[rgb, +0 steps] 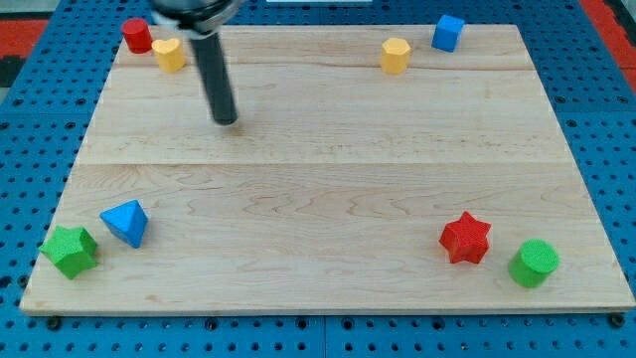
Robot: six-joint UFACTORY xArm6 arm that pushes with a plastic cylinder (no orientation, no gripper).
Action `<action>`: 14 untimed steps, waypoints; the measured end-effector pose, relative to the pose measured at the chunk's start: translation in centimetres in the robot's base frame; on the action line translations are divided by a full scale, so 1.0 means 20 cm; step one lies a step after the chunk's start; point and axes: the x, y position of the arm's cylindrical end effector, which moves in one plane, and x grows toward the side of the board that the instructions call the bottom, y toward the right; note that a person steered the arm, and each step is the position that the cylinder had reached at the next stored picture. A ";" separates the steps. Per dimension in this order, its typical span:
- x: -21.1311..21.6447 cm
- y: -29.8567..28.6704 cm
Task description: Slide the green circle to the red star
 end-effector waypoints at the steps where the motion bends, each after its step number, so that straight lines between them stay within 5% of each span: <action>1: -0.19 0.19; 3: -0.49 0.34; 4: -0.45 0.42; 6: 0.30 1.11; 9: 0.94 1.95; 12: 1.12 1.72; 14: 1.06 1.22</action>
